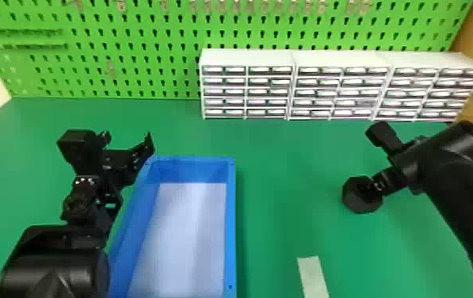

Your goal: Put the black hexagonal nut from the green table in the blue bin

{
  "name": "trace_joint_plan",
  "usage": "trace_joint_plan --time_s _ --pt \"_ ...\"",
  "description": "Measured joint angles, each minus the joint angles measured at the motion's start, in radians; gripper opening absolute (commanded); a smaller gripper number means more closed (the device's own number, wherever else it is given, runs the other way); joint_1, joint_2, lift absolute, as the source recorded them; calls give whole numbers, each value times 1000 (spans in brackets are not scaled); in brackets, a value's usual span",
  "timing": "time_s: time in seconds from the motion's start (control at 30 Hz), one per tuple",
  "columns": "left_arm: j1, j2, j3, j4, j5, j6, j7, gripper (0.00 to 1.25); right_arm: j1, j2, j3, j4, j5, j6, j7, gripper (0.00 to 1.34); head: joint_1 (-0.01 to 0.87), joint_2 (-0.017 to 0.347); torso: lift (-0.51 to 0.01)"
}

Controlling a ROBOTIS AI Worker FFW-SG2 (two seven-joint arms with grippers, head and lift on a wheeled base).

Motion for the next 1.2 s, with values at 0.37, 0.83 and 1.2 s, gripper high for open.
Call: trace_joint_plan --time_s 0.37,0.83,1.2 --pt "3 0 4 0 2 0 0 930 6 1 3 -131 40 106 52 201 686 51 -96" --pt "9 0 11 -1 4 -5 -1 930 15 16 -2 -403 140 255 197 203 686 51 -96" --pt "11 1 16 -3 5 -8 -3 927 21 55 44 -597 108 297 218 201 686 51 -96"
